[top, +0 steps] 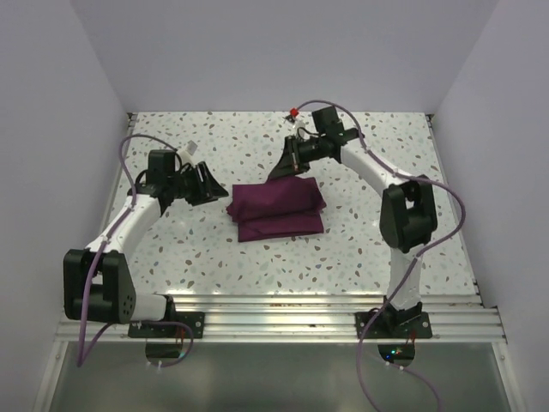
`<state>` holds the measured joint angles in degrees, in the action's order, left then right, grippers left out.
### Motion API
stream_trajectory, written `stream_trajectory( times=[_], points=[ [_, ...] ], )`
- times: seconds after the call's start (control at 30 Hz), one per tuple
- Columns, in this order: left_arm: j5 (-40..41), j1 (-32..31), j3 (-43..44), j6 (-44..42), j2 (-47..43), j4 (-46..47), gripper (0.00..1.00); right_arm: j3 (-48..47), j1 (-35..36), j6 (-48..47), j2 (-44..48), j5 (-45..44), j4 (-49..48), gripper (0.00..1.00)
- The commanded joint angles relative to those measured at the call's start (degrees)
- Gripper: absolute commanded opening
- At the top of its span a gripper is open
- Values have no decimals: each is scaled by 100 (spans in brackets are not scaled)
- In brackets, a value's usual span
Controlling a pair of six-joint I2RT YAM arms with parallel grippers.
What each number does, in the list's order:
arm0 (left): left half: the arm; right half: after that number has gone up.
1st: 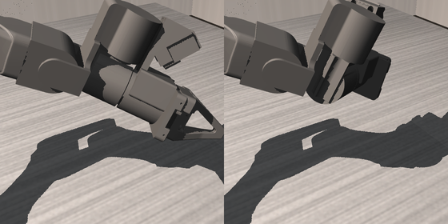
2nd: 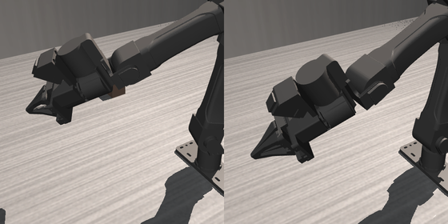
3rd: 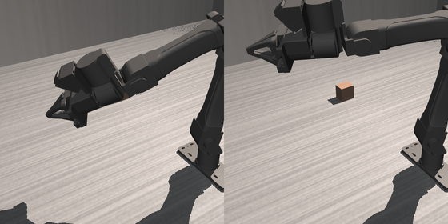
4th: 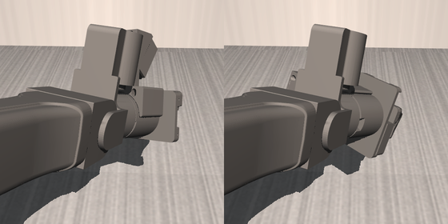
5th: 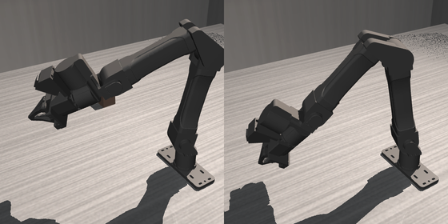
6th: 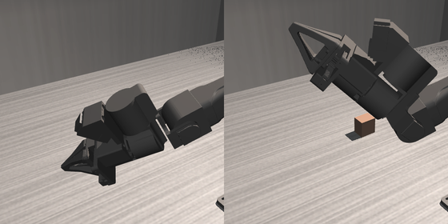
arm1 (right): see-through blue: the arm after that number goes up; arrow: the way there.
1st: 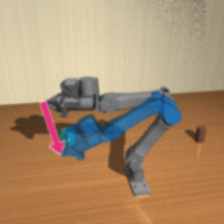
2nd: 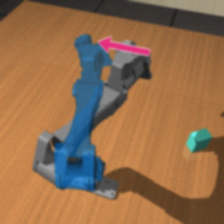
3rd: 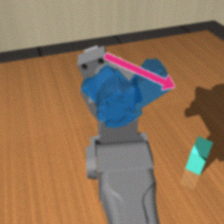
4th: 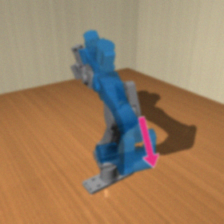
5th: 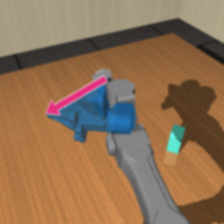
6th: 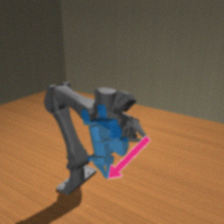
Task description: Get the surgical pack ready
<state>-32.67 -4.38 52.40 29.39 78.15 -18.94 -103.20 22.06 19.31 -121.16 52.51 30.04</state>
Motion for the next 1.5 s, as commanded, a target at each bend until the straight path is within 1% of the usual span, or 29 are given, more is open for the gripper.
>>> stream_trajectory(
  times=[0.0, 0.03, 0.07, 0.1, 0.13, 0.17, 0.2, 0.23, 0.27, 0.3, 0.33, 0.4, 0.47, 0.53, 0.6, 0.67, 0.7, 0.8, 0.87, 0.9, 0.93, 1.03, 1.17, 1.23, 1.27, 1.37, 1.4, 1.43, 1.47],
  points=[
    [58, 60, 332, 120, 86, -206, 50, 1044, 307, -147, 1266, -231, 581, 5],
    [76, 60, 358, 76, 104, -259, 50, 1430, 464, -164, 1540, -311, 564, 7],
    [102, 69, 419, 50, 148, -390, 50, 2226, 570, -173, 1778, -355, 468, 9],
    [146, 69, 437, 24, 157, -426, 50, 2634, 675, -199, 2215, -390, 415, 12],
    [173, 69, 438, -29, 165, -461, 50, 3021, 903, -200, 2411, -478, 345, 24],
    [181, 86, 438, -47, 166, -549, 50, 3373, 1009, -200, 2587, -592, 301, 31],
    [234, 87, 438, -64, 166, -576, 50, 4003, 1080, -165, 2798, -697, 248, 41],
    [252, 95, 429, -99, 166, -602, 50, 4305, 1133, -25, 3174, -846, 161, 92],
    [269, 95, 429, -108, 166, -680, 50, 4543, 1142, 28, 3422, -935, 47, 99],
    [330, 95, 429, -126, 166, -725, 50, 4815, 1133, 38, 3624, -1092, 54, 99],
    [366, 95, 420, -161, 166, -751, 50, 4853, 1133, 12, 4000, -1459, 98, 99],
    [419, 95, 403, -196, 192, -795, 51, 4608, 1116, -32, 4397, -2223, 370, 99],
    [419, 95, 411, -231, 297, -813, 51, 4240, 1072, 2, 4522, -2613, 493, 99],
    [375, 95, 455, -301, 428, -857, 51, 4010, 836, 73, 4532, -2659, 538, 99],
    [392, 95, 499, -354, 666, -980, 49, 3685, 598, 55, 4295, -2649, 765, 99],
    [392, 95, 543, -425, 859, -1085, 46, 3404, 203, 3, 3893, -2937, 1185, 99],
    [384, 95, 552, -477, 912, -1077, 43, 3359, -85, -24, 3768, -3000, 1293, 88],
    [287, 95, 648, -530, 1070, -1015, 41, 3262, -474, -68, 3381, -3055, 1426, 58],
    [130, 104, 780, -574, 1298, -1041, 45, 3332, -799, 2, 3284, -2757, 1137, 58],
    [68, 87, 824, -635, 1386, -1068, 49, 3315, -896, -6, 3135, -2642, 1083, 61],
    [6, 87, 885, -662, 1526, -1068, 50, 3254, -914, -15, 3030, -2649, 1065, 63],
    [-187, 69, 886, -715, 1694, -989, 51, 3183, -932, -94, 2590, -2623, 1100, 64],
    [-503, -19, 745, -636, 1931, -796, 50, 3454, -950, -15, 2326, -2466, 750, 61],
    [-504, -115, 649, -619, 1993, -700, 49, 3552, -950, 63, 2194, -2194, 565, 52],
    [-565, -142, 605, -592, 2028, -638, 47, 3622, -950, 99, 2141, -2106, 512, 41],
    [-714, -203, 429, -443, 2116, -392, 43, 3859, -950, 257, 2053, -1790, 258, 32],
    [-724, -212, 403, -390, 2151, -348, 40, 3912, -950, 310, 2044, -1710, 204, 26],
    [-741, -221, 359, -381, 2169, -313, 38, 3965, -958, 336, 2018, -1648, 169, 24],
    [-767, -230, 350, -372, 2187, -303, 33, 4078, -958, 363, 2026, -1500, 82, 23]
  ],
)
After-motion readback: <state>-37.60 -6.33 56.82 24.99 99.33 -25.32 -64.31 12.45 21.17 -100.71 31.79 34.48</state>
